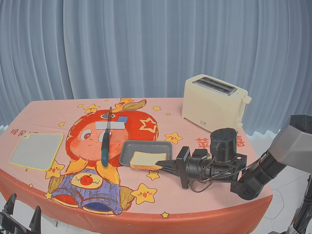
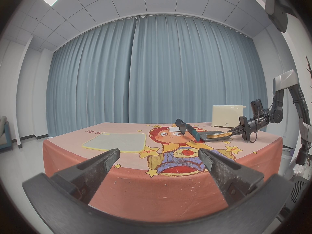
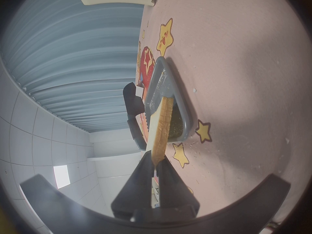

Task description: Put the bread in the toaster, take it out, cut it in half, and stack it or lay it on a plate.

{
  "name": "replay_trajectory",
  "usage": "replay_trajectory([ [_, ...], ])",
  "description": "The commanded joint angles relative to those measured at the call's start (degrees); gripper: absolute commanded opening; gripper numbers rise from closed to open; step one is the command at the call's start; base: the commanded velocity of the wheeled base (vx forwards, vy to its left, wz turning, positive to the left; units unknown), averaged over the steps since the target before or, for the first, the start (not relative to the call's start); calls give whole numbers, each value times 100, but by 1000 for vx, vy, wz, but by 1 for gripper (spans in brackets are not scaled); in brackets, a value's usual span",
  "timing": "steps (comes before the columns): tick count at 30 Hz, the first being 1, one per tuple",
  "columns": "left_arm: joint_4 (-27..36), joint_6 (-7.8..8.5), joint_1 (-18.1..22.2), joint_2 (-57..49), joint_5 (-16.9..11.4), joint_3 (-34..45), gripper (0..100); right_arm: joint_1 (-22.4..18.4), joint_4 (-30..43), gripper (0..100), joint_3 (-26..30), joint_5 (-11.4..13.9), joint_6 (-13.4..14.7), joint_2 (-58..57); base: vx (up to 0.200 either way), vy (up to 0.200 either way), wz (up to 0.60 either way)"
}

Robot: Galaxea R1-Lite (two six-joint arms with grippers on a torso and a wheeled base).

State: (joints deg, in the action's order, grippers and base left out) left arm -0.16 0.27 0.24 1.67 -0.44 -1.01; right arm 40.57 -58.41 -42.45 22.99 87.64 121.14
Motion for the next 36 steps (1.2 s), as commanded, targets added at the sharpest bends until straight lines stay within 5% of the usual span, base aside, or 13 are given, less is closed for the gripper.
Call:
replay_trajectory([
  [1,-2,0,2,9,0,101,100,4,-22,0,0,4,-1,-29,0,0,0],
  [36,7,0,2,9,0,101,100,232,-31,0,255,-14,-19,-1769,0,0,0],
])
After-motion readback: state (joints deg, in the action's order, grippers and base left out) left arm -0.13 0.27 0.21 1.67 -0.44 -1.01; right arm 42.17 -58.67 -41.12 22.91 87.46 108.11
